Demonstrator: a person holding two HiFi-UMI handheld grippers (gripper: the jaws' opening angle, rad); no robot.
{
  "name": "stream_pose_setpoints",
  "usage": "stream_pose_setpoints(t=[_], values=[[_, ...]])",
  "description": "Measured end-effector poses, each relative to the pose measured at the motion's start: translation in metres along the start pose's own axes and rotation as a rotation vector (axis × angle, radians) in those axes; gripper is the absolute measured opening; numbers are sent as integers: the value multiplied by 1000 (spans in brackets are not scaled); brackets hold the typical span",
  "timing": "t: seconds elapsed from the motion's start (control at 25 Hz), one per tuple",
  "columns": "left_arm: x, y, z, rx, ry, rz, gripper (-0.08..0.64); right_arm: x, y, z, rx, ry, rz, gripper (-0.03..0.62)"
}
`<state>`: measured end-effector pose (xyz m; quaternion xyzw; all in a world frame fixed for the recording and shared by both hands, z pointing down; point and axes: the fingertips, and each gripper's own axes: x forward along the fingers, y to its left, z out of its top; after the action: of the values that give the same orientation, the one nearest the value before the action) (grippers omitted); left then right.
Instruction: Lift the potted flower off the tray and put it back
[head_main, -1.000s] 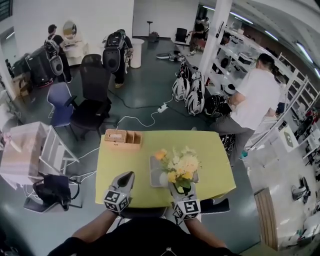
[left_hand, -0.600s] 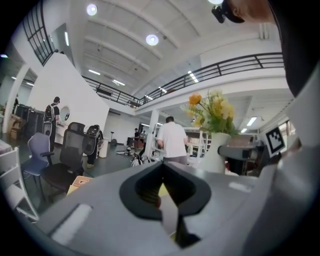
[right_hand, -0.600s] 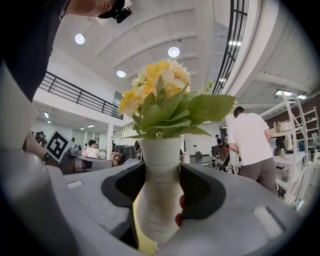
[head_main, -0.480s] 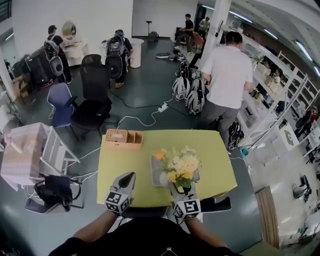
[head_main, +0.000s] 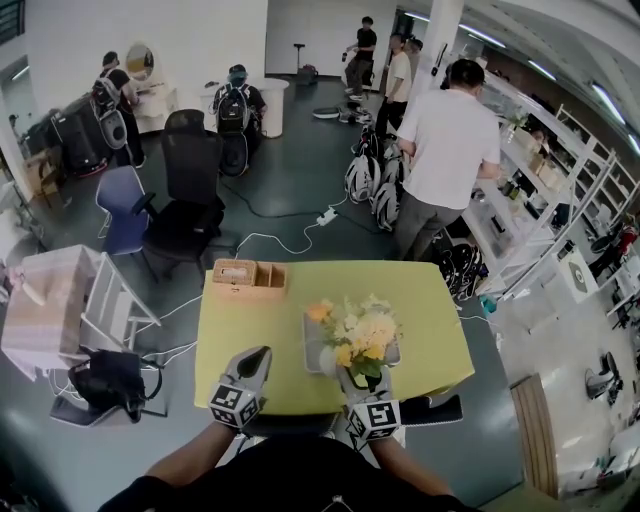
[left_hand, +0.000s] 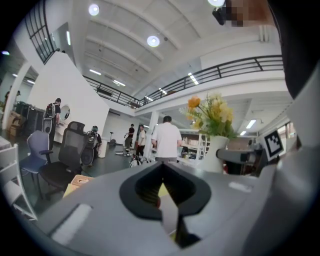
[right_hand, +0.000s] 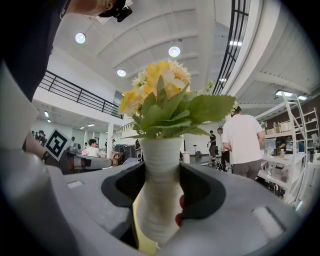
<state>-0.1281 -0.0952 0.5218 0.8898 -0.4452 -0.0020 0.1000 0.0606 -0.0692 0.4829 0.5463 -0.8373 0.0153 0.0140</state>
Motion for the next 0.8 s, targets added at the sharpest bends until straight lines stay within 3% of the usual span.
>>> stream_pose_setpoints(t=[0.8], values=[[-3, -1, -12, -27, 8, 3, 6, 10, -23, -14, -5, 5, -39, 219]])
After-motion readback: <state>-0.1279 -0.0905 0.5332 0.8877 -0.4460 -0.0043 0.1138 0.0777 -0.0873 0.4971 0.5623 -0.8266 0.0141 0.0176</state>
